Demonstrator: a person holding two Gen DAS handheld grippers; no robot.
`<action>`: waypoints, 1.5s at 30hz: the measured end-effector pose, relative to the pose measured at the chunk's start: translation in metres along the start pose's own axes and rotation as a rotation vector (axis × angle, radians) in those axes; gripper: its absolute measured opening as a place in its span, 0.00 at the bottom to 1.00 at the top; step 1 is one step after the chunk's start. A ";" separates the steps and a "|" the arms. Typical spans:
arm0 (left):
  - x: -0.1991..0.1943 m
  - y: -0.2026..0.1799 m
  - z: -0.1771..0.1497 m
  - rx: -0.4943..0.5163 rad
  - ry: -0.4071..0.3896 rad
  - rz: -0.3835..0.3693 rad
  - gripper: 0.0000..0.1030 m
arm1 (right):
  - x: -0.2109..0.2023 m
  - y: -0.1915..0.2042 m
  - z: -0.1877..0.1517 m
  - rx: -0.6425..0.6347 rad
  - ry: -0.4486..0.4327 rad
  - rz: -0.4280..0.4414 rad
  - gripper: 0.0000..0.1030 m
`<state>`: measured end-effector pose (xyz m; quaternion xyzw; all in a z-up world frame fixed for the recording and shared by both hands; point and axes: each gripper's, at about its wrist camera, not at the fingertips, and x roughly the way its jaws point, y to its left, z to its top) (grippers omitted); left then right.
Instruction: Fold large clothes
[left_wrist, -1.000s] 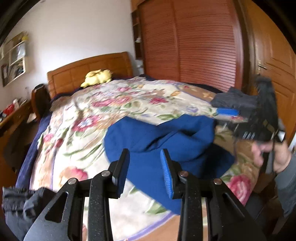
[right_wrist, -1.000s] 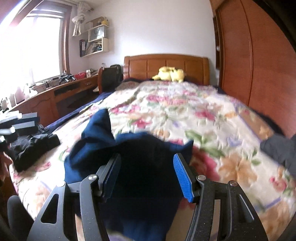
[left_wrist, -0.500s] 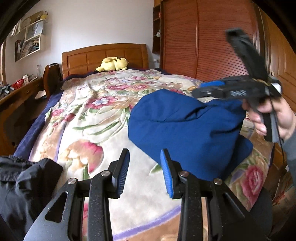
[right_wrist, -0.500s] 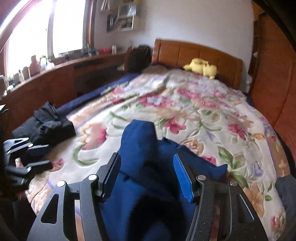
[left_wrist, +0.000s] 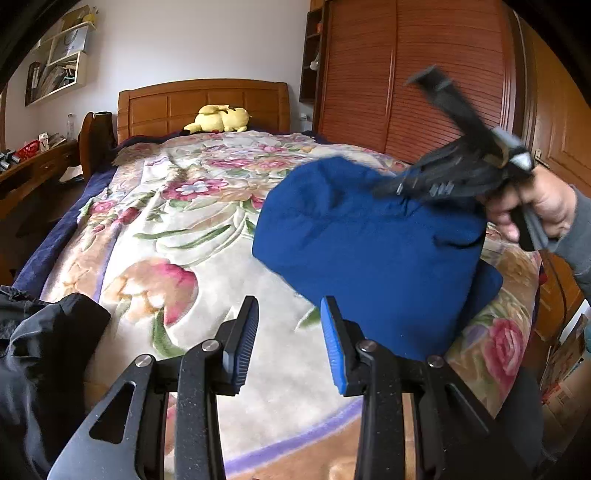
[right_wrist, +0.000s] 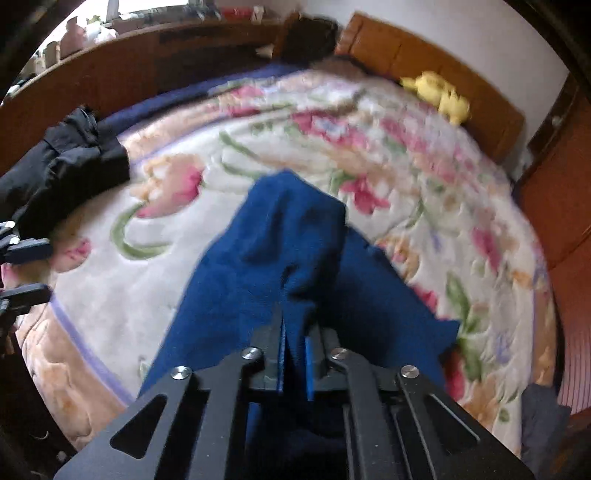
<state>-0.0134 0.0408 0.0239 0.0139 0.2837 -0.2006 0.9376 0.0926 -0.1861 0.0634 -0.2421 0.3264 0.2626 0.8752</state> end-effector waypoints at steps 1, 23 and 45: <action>0.000 0.000 0.000 -0.004 -0.003 0.001 0.35 | -0.011 -0.005 0.000 0.020 -0.036 -0.008 0.05; 0.091 -0.073 0.063 0.046 0.080 -0.075 0.35 | -0.052 -0.153 -0.124 0.468 -0.126 -0.117 0.63; 0.177 -0.044 0.055 0.071 0.211 0.027 0.35 | 0.005 -0.109 -0.146 0.354 0.024 -0.052 0.78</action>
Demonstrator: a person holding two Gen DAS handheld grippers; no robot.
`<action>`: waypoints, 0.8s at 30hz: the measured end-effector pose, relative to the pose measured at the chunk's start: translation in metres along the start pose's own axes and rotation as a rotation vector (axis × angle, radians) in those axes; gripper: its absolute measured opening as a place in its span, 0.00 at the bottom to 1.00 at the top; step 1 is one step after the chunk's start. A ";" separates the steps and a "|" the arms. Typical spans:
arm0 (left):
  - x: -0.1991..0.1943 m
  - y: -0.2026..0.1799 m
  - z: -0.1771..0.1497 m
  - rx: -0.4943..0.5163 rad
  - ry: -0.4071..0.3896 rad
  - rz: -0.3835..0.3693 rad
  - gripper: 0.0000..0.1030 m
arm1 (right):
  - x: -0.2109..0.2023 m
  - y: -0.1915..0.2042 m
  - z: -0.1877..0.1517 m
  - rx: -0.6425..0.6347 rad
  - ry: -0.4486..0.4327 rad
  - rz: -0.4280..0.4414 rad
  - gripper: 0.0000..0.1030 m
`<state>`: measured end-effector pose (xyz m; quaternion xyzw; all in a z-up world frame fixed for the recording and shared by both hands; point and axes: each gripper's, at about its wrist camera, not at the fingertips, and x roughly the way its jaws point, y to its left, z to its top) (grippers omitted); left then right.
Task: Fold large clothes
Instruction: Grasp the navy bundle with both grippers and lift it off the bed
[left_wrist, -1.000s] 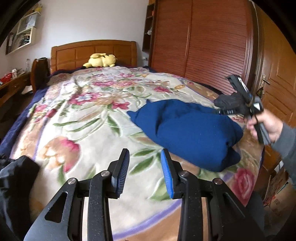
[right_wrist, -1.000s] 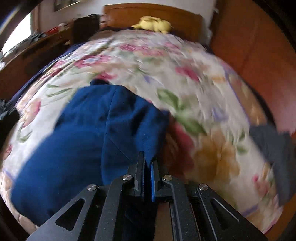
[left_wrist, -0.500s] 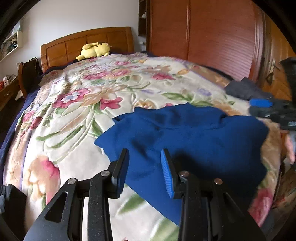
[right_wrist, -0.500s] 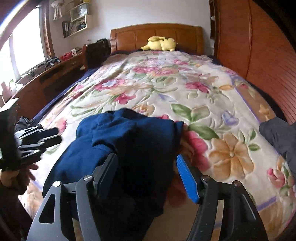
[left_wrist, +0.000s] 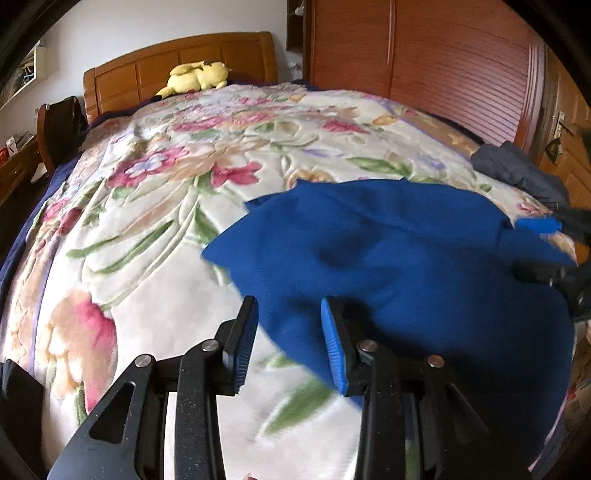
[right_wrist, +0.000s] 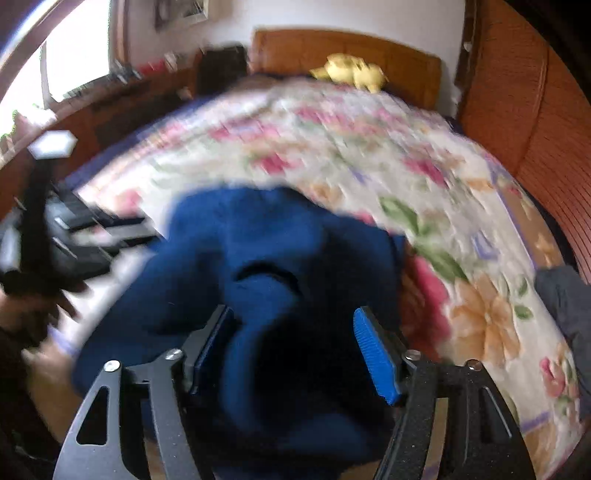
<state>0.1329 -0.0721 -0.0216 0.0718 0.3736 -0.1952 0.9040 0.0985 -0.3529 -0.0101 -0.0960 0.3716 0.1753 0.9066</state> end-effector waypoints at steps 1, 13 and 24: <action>0.003 0.003 0.000 0.001 0.008 0.003 0.35 | 0.006 -0.009 -0.008 0.027 0.016 -0.003 0.80; 0.074 0.006 0.004 0.031 0.159 -0.060 0.35 | 0.066 -0.060 -0.033 0.254 0.107 0.243 0.96; 0.087 0.013 0.002 -0.039 0.164 -0.071 0.45 | 0.075 -0.069 -0.032 0.205 0.081 0.385 0.73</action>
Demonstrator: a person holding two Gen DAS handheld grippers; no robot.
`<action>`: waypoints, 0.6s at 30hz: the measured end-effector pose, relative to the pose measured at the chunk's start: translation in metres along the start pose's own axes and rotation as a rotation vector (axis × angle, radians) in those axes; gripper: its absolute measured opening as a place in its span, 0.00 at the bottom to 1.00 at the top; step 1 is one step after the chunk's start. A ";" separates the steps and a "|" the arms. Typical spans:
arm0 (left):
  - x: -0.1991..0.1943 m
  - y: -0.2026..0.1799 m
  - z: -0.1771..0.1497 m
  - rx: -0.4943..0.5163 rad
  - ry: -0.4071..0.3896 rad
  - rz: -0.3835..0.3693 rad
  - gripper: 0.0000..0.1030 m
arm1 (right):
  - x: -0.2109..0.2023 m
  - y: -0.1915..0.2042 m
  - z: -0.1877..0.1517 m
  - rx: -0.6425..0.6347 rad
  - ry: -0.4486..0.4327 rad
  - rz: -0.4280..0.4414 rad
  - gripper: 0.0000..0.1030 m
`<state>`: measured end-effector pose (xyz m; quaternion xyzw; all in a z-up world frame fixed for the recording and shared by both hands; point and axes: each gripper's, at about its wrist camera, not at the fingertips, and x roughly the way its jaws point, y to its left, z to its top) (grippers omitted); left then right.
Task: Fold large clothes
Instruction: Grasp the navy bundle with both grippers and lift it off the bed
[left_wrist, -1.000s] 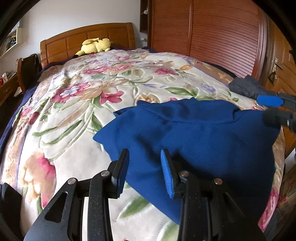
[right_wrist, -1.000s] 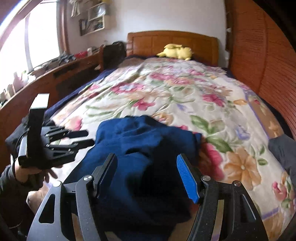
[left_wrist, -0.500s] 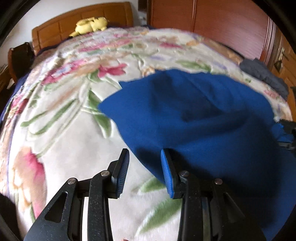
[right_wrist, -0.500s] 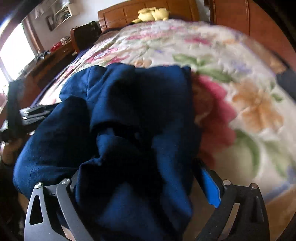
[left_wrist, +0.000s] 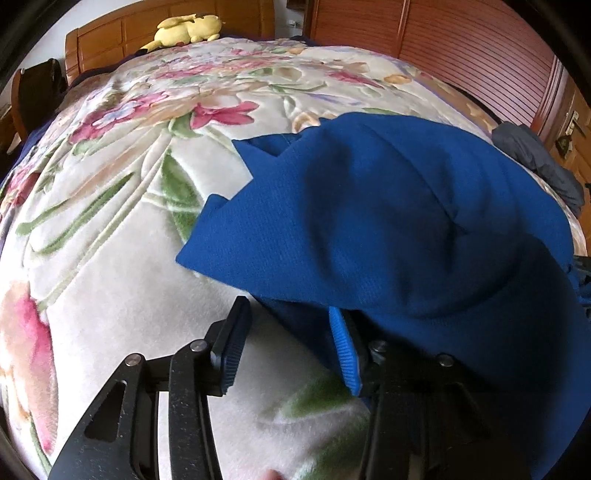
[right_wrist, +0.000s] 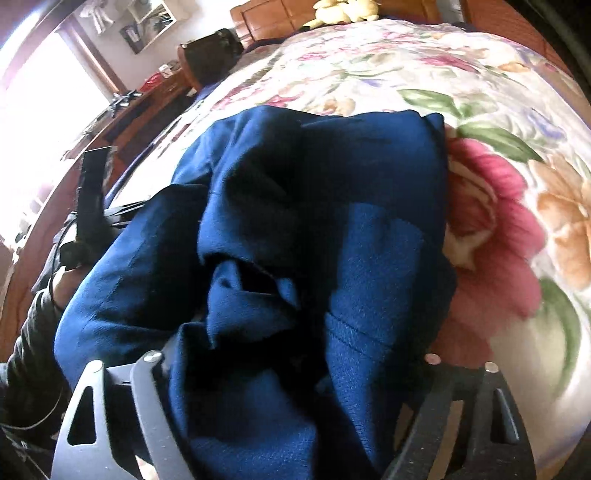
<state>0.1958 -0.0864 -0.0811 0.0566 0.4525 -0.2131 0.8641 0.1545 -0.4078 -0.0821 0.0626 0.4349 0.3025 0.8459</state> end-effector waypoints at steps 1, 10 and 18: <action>0.001 0.001 0.001 -0.005 0.002 -0.006 0.46 | -0.007 0.005 -0.004 -0.008 -0.007 0.001 0.71; 0.006 0.005 0.008 -0.087 0.014 -0.101 0.31 | -0.015 0.006 -0.010 -0.065 -0.067 -0.001 0.45; -0.012 0.000 0.016 -0.113 -0.049 -0.209 0.03 | -0.034 0.025 -0.017 -0.150 -0.184 -0.052 0.31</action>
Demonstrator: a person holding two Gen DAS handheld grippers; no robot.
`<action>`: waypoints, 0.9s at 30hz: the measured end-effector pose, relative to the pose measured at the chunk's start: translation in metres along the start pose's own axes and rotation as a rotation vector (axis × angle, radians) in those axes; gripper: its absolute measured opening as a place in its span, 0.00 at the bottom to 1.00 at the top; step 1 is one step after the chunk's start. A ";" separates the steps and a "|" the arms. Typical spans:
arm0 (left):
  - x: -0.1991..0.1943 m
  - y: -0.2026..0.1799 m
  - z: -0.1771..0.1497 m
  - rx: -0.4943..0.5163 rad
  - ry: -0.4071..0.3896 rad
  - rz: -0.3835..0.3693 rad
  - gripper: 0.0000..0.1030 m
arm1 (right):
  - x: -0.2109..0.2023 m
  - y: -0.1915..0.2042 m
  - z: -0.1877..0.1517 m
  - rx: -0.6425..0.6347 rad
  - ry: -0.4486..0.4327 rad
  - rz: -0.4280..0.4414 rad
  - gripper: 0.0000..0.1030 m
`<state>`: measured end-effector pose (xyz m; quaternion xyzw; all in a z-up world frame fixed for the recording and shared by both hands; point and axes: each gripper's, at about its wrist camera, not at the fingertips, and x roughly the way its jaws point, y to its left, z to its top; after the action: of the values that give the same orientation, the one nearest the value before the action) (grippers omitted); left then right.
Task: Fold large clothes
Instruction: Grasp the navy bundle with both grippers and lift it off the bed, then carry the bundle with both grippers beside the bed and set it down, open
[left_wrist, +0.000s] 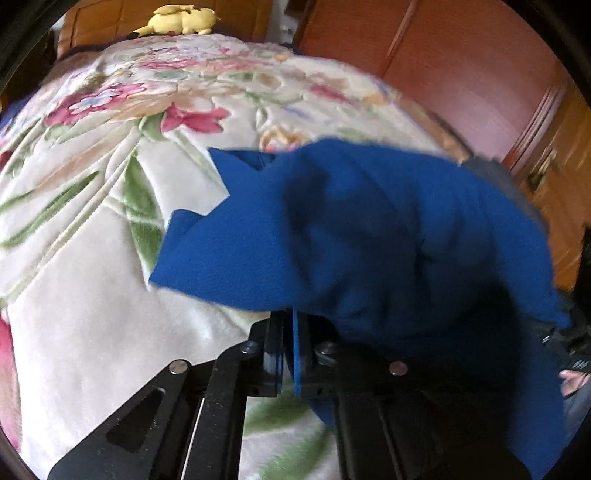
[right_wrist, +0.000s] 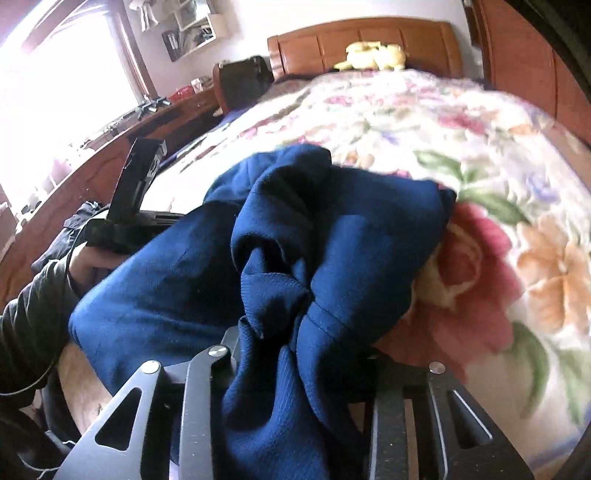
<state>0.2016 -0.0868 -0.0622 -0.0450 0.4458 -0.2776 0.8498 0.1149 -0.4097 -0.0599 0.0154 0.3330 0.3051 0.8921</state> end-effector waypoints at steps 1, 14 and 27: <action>-0.008 0.000 0.002 -0.008 -0.022 -0.013 0.02 | -0.004 0.001 0.000 -0.008 -0.020 -0.006 0.30; -0.123 -0.009 0.015 0.076 -0.235 0.046 0.02 | -0.038 0.064 0.038 -0.181 -0.181 -0.028 0.28; -0.325 0.094 -0.039 -0.008 -0.373 0.318 0.02 | 0.015 0.229 0.087 -0.290 -0.262 0.287 0.28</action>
<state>0.0665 0.1654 0.1221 -0.0280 0.2839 -0.1255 0.9502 0.0542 -0.1997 0.0516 -0.0262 0.1615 0.4688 0.8680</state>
